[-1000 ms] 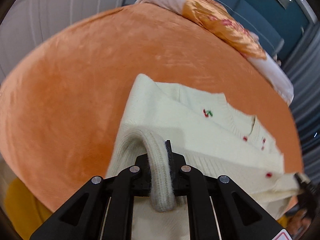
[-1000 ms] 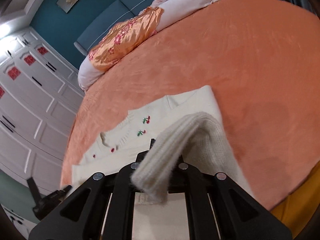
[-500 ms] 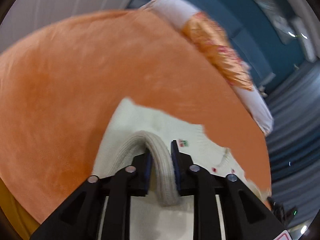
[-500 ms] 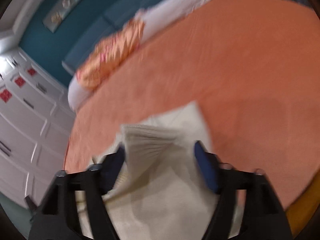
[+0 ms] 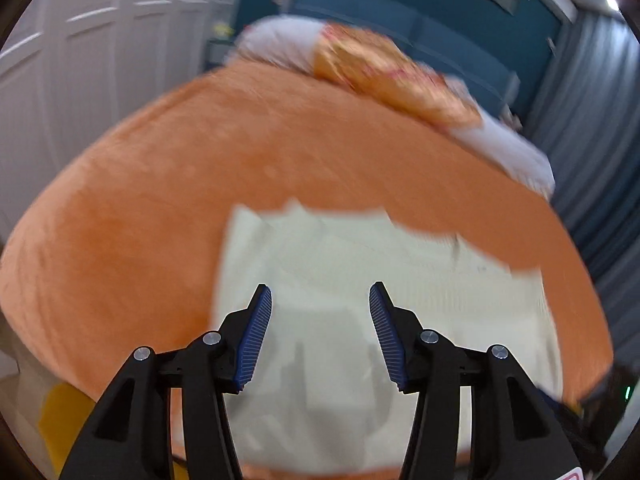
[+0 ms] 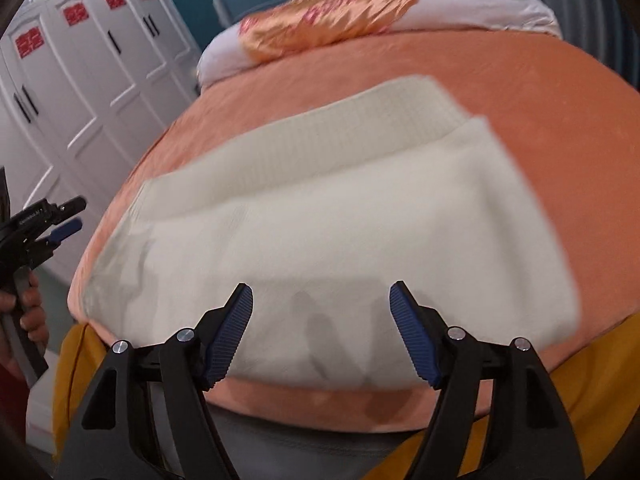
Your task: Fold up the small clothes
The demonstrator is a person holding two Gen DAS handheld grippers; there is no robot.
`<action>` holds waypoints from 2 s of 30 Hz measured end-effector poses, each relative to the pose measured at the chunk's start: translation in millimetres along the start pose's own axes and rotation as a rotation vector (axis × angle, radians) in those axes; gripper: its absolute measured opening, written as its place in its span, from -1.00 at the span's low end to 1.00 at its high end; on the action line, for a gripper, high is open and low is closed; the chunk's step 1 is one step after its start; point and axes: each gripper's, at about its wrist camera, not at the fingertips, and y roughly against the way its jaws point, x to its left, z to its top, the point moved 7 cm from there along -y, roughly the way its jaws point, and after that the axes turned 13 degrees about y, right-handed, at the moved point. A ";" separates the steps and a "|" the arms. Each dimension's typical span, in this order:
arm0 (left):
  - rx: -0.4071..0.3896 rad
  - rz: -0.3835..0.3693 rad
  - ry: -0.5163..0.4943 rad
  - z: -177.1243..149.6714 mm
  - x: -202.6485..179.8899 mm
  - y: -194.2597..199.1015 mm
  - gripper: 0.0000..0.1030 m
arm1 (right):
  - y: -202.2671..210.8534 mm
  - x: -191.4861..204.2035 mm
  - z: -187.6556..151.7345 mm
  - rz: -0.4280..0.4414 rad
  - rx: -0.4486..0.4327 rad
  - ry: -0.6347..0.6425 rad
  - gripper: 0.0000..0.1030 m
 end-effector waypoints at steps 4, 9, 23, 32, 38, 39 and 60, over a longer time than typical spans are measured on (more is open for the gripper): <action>0.115 0.008 -0.070 -58.5 -15.0 -20.1 -0.04 | -2.5 28.2 -2.2 0.033 0.016 0.060 0.07; 0.182 0.097 -0.098 -99.5 -4.2 -43.6 -0.04 | -13.2 58.9 -15.2 0.079 0.091 0.135 -0.29; 0.148 0.167 -0.177 -108.8 -10.5 -38.7 0.06 | -17.8 62.7 -40.3 0.041 0.163 0.165 -0.30; 0.027 0.117 -0.016 -16.5 6.6 -19.3 0.30 | 28.8 -51.3 29.8 -0.176 -0.034 -0.048 -0.06; 0.095 0.088 0.082 46.5 27.1 -70.4 0.41 | 25.5 -131.0 78.0 -0.307 -0.075 -0.143 0.31; 0.120 0.077 0.116 50.8 33.1 -80.6 0.41 | 21.6 -139.7 83.3 -0.315 -0.070 -0.160 0.32; 0.006 -0.003 0.070 135.7 -15.7 -97.5 -0.87 | 11.0 -164.1 168.5 -0.146 -0.246 -0.199 -0.85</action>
